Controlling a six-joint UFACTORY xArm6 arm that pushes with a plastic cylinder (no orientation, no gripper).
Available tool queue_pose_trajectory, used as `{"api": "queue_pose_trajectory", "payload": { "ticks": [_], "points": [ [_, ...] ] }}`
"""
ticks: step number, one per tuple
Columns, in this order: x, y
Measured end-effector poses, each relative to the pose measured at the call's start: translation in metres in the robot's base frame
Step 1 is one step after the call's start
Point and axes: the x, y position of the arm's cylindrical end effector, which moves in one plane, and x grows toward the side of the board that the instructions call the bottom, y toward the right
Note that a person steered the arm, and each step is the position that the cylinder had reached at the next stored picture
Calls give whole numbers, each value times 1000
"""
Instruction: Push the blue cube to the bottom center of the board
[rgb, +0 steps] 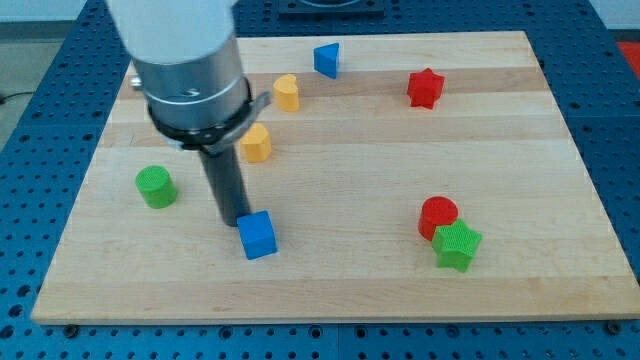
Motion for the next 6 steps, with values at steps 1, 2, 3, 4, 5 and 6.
{"api": "queue_pose_trajectory", "payload": {
  "ticks": [1,2,3,4,5,6],
  "points": [
    [4,-21],
    [14,-15],
    [17,23],
    [21,71],
    [32,83],
    [38,83]
  ]
}}
